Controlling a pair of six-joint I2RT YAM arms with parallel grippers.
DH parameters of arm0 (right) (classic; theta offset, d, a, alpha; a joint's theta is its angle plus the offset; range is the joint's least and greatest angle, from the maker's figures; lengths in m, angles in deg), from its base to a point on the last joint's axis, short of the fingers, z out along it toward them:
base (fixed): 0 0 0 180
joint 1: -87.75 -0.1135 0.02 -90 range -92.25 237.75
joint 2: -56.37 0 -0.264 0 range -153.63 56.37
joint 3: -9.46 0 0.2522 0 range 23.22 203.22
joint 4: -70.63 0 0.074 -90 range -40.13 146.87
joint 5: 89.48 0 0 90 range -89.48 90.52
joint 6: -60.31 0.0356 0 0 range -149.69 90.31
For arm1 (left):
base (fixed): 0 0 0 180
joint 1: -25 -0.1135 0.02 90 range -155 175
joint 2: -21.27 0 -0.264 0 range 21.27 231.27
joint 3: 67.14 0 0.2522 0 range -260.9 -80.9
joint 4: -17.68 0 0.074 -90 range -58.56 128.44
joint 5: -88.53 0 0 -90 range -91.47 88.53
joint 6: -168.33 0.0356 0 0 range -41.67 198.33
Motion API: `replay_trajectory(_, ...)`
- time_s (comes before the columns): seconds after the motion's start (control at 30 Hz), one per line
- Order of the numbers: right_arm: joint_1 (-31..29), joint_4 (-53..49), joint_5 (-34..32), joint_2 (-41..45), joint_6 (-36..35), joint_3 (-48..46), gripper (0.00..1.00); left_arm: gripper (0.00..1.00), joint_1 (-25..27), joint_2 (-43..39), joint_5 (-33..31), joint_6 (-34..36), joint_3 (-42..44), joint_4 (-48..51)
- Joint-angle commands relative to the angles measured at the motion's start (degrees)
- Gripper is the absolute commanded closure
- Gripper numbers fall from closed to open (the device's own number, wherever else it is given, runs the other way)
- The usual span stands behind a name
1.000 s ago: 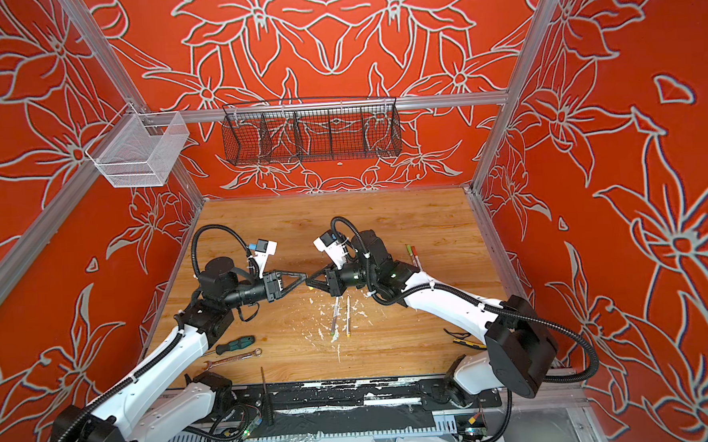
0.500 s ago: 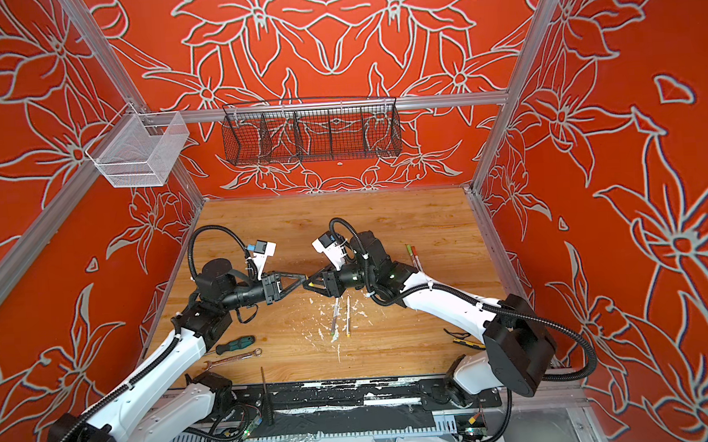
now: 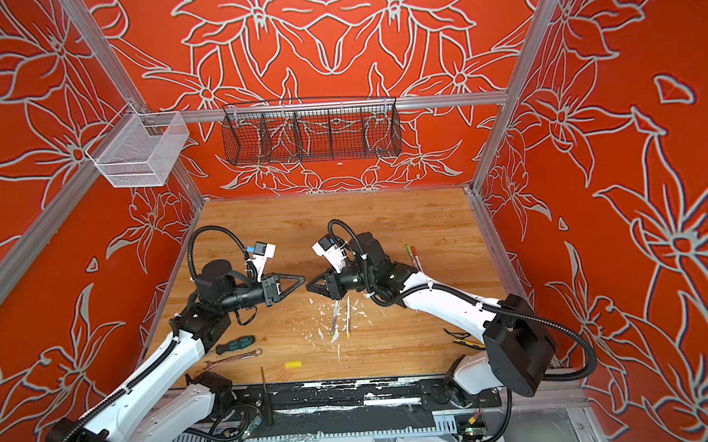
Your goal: Insert the pens into the pen caps
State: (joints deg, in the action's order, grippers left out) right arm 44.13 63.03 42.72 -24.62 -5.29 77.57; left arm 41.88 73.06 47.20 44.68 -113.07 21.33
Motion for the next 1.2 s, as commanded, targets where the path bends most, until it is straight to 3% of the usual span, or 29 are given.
replay_trajectory(0.0,-0.18,-0.82,-0.93,-0.13,-1.03,0.72,0.79,1.00,0.16,-0.73,-0.30,0.77,-1.18,-0.02)
replay_trajectory(0.1,-0.24,-2.10,-1.79,-0.85,-1.36,1.19,0.75,0.90,0.09,-0.73,-1.37,0.77,-1.06,0.59)
replay_trajectory(0.23,-0.56,-7.56,-3.56,-1.56,-4.36,1.66,0.68,0.59,0.07,-1.31,-4.52,1.78,-1.70,3.68)
replay_trajectory(0.37,-1.42,-9.41,-4.02,0.30,-5.78,-1.45,0.59,0.16,-0.10,-2.69,-10.44,3.52,-2.85,9.09)
replay_trajectory(0.47,-1.64,-11.22,-5.83,2.26,-5.78,-4.30,0.52,0.04,-0.46,-3.69,-14.44,4.47,-3.21,12.17)
replay_trajectory(0.53,-1.65,-12.04,-6.65,3.54,-5.81,-5.91,0.47,0.01,-0.61,-3.89,-16.32,4.42,-3.13,13.18)
replay_trajectory(0.77,-3.46,-16.68,-12.29,6.67,-5.64,-9.65,0.39,0.03,-0.93,-3.89,-21.64,5.13,-4.69,20.16)
replay_trajectory(1.07,-10.73,-18.38,-19.97,9.25,-3.68,-13.84,0.30,0.03,-0.98,-4.37,-26.94,10.02,-10.34,36.99)
replay_trajectory(1.17,-11.58,-17.77,-19.79,9.51,-2.40,-15.23,0.29,0.03,-1.02,-4.07,-27.28,10.57,-11.36,39.65)
